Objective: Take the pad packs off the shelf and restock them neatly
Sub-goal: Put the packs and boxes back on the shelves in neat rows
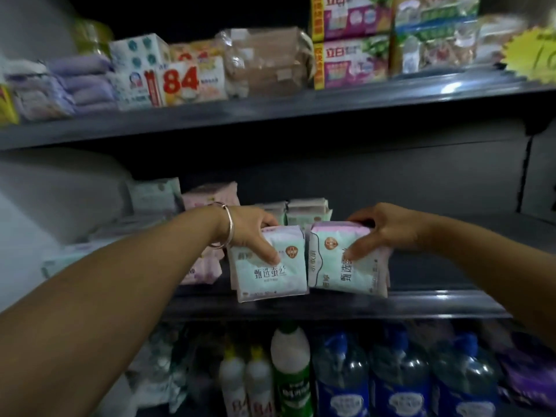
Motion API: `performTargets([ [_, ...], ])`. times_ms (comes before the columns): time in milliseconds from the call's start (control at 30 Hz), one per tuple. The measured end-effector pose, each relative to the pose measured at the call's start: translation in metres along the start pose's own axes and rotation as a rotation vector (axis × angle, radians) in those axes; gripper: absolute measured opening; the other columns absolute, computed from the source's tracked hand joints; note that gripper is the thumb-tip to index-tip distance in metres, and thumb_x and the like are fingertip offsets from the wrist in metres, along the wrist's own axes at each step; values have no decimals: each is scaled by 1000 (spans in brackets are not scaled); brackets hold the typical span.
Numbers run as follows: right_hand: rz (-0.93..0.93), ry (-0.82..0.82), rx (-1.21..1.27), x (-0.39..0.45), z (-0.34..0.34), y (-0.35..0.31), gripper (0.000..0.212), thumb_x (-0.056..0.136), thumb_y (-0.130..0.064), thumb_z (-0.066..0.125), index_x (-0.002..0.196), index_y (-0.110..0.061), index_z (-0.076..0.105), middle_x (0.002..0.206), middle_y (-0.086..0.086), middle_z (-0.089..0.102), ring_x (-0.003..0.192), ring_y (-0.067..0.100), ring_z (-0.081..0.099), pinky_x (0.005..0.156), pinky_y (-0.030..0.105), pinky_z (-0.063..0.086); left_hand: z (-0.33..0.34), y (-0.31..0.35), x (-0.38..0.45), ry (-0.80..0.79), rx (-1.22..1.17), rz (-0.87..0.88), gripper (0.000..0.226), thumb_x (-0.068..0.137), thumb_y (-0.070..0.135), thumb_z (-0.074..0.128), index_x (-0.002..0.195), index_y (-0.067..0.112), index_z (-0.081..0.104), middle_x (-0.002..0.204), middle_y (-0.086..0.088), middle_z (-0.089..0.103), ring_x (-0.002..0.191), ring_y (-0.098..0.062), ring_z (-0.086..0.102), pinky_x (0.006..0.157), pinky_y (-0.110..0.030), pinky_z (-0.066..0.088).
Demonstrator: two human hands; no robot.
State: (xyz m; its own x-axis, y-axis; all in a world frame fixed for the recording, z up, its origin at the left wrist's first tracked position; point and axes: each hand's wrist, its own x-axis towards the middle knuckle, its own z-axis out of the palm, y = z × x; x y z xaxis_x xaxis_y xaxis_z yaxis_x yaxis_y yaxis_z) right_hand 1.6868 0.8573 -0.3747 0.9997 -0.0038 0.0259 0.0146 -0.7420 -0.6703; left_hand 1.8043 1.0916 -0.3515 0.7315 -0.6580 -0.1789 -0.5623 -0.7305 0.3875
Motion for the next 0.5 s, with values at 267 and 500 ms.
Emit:
performTargets([
  [267, 13, 83, -93, 63, -6, 12, 30, 70, -22, 81, 91, -16, 60, 88, -3, 71, 78, 15, 70, 73, 31, 59, -22, -30, 57, 60, 160, 19, 54, 68, 27, 81, 114, 20, 54, 103, 1, 67, 90, -17, 68, 82, -36, 57],
  [500, 6, 138, -67, 100, -2, 24, 45, 67, -26, 83, 105, -25, 59, 96, -8, 68, 84, 9, 66, 71, 20, 53, -27, -61, 111, 86, 299, -60, 90, 67, 40, 79, 143, 27, 31, 137, 3, 45, 118, -19, 49, 100, -35, 45],
])
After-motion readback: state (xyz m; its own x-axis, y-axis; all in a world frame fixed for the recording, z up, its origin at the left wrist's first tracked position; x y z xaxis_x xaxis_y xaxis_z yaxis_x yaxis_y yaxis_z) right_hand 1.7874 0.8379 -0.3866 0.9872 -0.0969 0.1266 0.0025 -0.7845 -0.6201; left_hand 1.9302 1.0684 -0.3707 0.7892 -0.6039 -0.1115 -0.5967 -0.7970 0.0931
